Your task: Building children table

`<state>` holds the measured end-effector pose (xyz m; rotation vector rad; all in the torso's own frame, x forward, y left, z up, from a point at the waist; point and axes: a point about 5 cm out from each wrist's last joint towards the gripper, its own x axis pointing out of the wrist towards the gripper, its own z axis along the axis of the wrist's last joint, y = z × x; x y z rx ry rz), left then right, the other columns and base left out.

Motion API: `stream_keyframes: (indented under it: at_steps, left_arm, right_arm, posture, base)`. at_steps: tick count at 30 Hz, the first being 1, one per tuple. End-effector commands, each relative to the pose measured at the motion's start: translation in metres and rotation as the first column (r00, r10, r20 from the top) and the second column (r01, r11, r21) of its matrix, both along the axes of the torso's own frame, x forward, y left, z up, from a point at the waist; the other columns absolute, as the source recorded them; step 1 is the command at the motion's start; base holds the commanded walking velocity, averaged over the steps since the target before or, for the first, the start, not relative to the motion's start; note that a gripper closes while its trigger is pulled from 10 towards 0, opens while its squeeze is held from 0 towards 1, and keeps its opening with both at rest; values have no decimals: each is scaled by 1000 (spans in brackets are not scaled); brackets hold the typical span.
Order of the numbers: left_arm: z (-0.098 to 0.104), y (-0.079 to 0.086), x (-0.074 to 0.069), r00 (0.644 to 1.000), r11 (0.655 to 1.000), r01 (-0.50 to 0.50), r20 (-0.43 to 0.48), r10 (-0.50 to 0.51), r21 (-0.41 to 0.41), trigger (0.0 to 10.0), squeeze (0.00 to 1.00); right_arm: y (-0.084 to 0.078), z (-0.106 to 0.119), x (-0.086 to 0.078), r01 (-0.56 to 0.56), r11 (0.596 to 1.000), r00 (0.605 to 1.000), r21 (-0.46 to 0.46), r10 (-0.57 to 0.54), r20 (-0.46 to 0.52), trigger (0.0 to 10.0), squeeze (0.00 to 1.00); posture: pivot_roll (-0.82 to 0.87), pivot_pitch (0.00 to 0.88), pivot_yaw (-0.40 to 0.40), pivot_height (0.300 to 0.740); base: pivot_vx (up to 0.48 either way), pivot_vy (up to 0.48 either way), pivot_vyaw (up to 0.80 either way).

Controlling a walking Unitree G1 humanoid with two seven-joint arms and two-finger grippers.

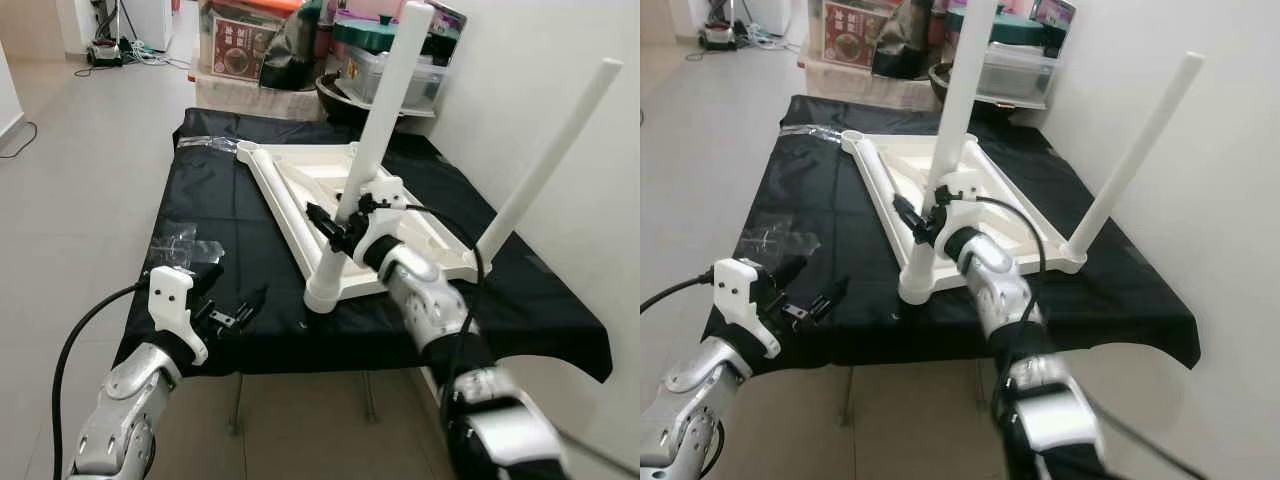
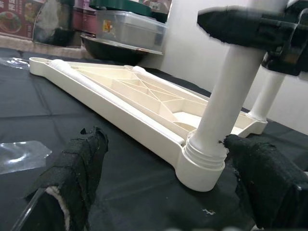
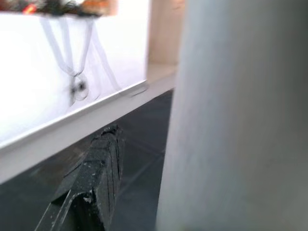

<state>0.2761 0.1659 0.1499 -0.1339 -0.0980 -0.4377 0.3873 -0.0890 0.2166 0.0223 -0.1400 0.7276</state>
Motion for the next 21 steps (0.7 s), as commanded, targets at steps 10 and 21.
stream_keyframes:
  at_steps: [10, 21]
  left_arm:
    - [-3, -4, -3, 1000, 1000, -5, -5, 5, -10, 10000, 0]
    - [-2, -3, -4, 1000, 1000, 9, -6, -9, -11, 10000, 0]
  right_arm:
    - [-48, -38, 18, 807, 540, 520, -239, -842, -144, 0, 0]
    - [11, -60, -11, 672, 732, 678, -114, -670, -302, 10000, 0]
  posture:
    - [213, 0, -246, 740]
    - [181, 0, -215, 740]
  base:
    - [0, 0, 0]
    - [0, 0, 0]
